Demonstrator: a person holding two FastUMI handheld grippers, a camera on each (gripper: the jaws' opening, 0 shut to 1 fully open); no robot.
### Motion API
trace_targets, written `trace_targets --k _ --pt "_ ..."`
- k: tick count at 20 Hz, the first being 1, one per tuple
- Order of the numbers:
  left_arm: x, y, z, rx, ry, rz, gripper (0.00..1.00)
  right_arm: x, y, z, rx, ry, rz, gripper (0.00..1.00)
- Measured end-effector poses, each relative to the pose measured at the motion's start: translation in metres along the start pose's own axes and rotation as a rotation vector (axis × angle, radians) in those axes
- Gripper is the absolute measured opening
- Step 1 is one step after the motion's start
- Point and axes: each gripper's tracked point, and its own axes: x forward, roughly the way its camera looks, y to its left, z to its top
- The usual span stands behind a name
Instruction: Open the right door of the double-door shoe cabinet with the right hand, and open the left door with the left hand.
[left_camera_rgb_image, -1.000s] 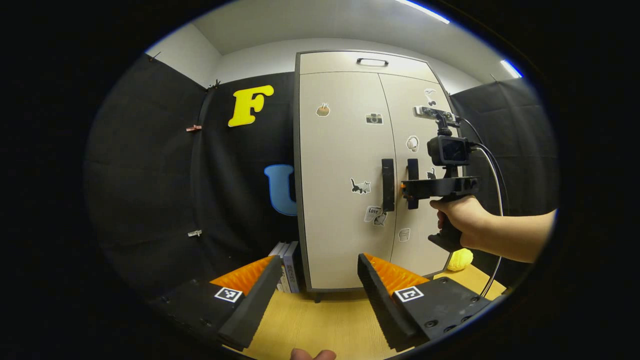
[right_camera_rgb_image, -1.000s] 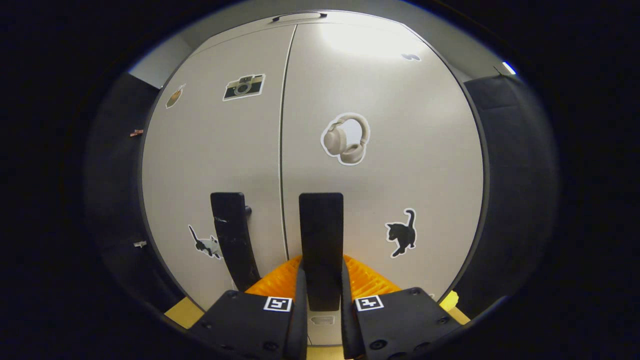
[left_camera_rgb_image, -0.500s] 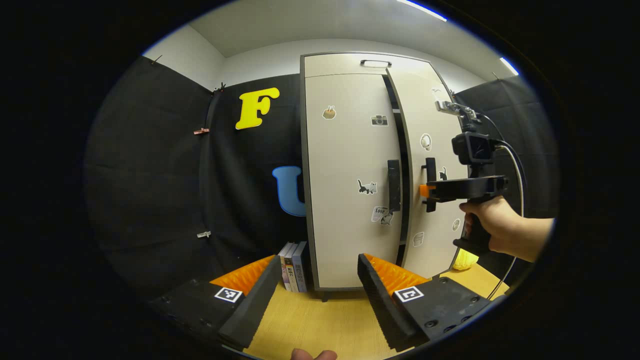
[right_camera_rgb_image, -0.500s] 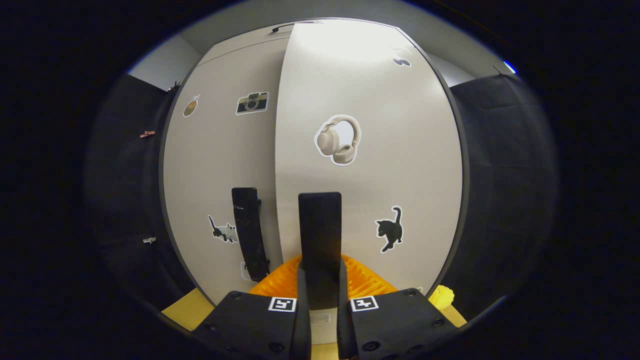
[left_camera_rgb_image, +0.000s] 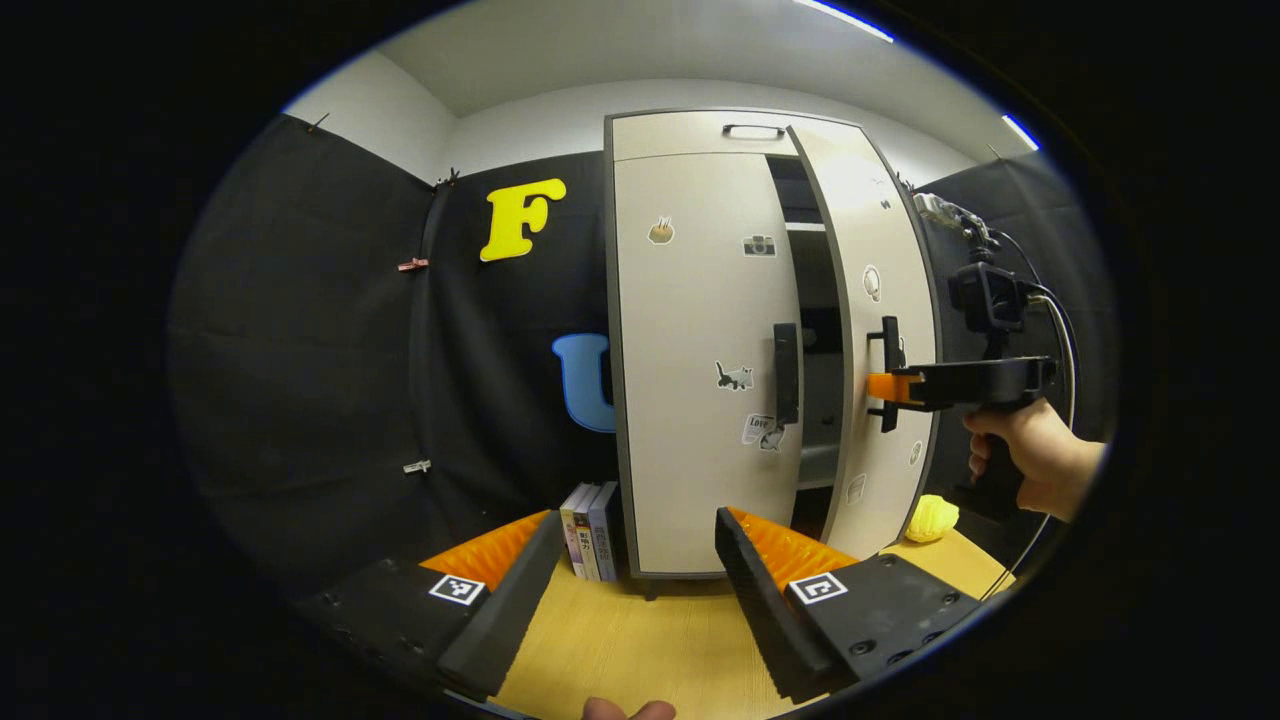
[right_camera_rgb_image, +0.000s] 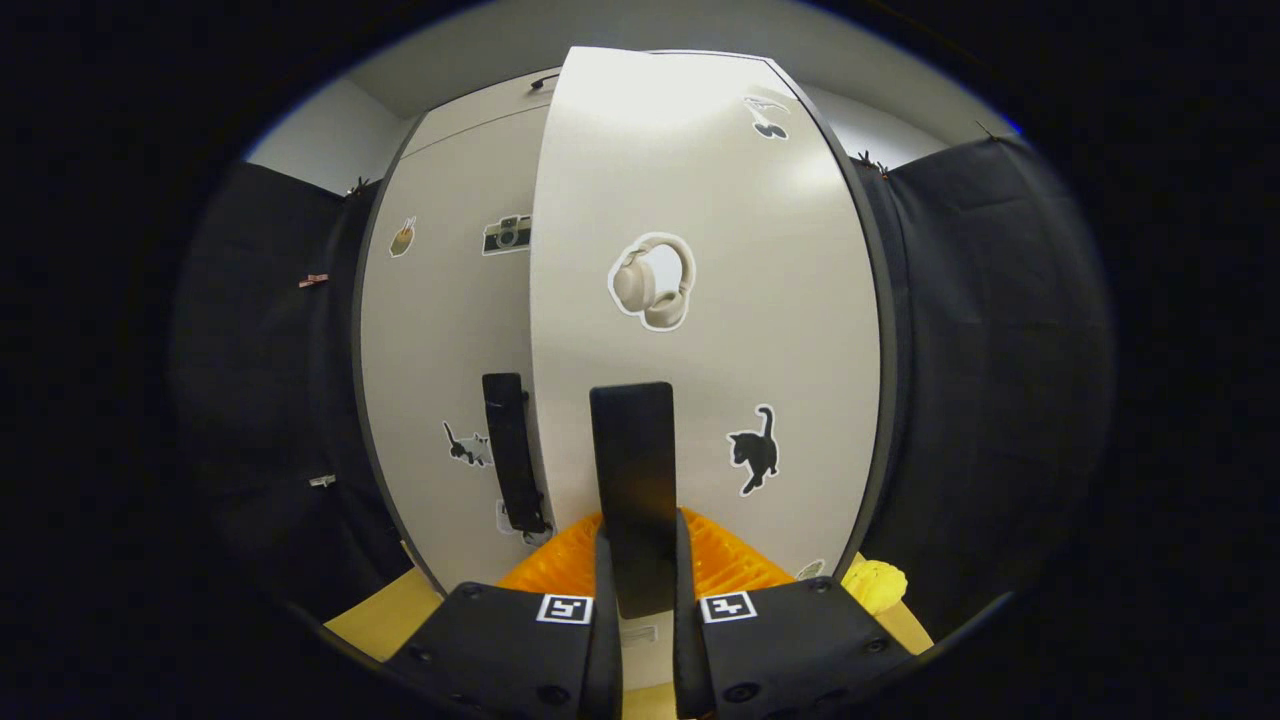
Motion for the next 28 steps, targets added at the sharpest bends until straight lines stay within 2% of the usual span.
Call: trace_targets --k 4,5,7,23,28 --pt "-0.009 -0.005 0.002 0.000 0.001 0.003 0.95 -0.003 -0.006 0.001 0.014 0.002 0.019 0.24" --pt "-0.011 -0.006 0.001 0.000 0.000 0.003 0.95 -0.007 -0.006 0.002 0.029 0.007 0.034 0.17" --pt "-0.013 -0.010 0.001 -0.002 0.000 0.001 0.95 -0.010 -0.007 0.002 0.031 0.015 0.047 0.17" --pt "-0.014 -0.058 0.001 0.009 0.010 -0.046 0.95 -0.036 -0.039 0.006 0.066 0.008 0.030 0.17" --pt "-0.007 -0.077 0.004 0.003 0.003 -0.073 0.95 -0.038 -0.055 0.004 0.070 0.023 -0.011 0.16"
